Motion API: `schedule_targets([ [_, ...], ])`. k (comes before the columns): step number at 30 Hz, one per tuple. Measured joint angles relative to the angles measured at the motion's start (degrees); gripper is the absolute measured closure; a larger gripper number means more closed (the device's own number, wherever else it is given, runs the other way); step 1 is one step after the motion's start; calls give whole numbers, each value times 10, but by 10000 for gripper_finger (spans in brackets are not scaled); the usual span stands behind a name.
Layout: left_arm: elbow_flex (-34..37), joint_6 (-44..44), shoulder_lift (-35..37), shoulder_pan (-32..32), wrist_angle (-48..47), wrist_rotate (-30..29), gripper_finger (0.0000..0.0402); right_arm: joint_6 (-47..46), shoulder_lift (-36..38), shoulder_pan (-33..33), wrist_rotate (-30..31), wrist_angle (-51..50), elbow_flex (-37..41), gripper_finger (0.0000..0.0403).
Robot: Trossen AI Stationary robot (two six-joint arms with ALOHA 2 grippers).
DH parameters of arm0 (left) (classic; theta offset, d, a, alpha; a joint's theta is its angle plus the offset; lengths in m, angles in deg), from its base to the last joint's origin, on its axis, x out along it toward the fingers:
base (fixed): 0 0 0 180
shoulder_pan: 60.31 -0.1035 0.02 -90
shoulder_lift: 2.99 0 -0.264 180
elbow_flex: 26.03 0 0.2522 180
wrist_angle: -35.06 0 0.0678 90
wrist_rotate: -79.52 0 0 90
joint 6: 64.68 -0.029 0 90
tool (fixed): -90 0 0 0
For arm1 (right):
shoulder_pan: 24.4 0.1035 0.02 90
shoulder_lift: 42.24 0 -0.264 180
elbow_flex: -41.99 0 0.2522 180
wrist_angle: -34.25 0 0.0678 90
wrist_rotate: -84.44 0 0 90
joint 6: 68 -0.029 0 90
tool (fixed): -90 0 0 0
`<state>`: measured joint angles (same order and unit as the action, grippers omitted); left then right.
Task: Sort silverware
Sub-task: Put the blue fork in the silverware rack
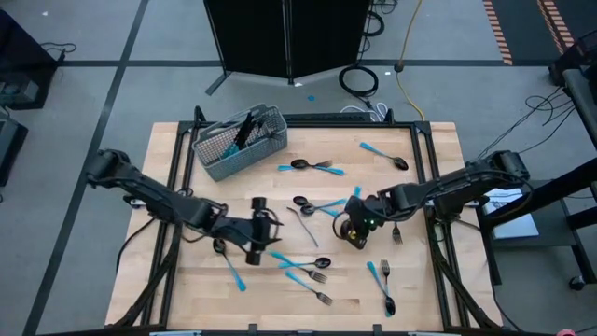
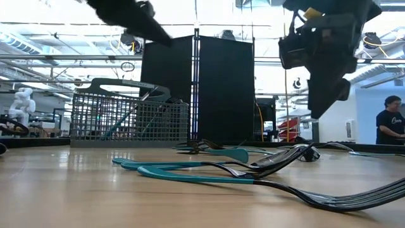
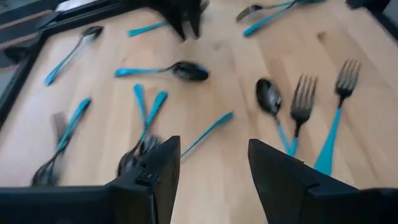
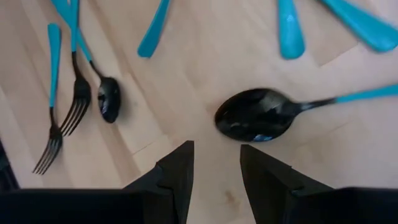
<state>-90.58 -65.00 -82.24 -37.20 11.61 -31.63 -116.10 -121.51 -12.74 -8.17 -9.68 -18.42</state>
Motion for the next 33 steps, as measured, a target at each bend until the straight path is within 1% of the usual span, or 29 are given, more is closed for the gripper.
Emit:
schedule_targets([
  [3,47,17,42,6,26,-9,217,-31,0,24,11,0,0,277],
  [5,78,19,61,7,76,-8,217,-50,0,37,13,0,0,277],
  [9,132,-9,65,6,244,-2,217,-96,0,62,22,0,0,277],
  [11,145,-24,52,2,315,20,217,-122,0,78,19,-2,0,277],
  [14,149,-38,38,-1,325,56,217,-146,0,100,-51,-5,0,277],
  [15,149,-46,33,-3,333,62,217,-148,0,106,-67,-15,-2,277],
  [16,149,-49,28,-5,341,64,217,-148,1,110,-68,-39,-9,277],
  [18,148,-50,17,-9,353,65,217,-149,4,115,-36,-102,-31,277],
  [21,148,-51,2,-16,382,75,217,-162,5,120,43,-208,-59,277],
  [23,148,-59,-6,-20,400,79,217,-180,5,125,85,-254,-68,277],
  [27,137,-64,-9,-36,424,93,217,-187,4,138,99,-316,-69,277],
  [31,118,-60,-9,-49,424,159,217,-202,10,134,104,-384,-69,277],
  [33,114,-60,-9,-50,425,175,217,-212,21,122,123,-428,-68,277],
])
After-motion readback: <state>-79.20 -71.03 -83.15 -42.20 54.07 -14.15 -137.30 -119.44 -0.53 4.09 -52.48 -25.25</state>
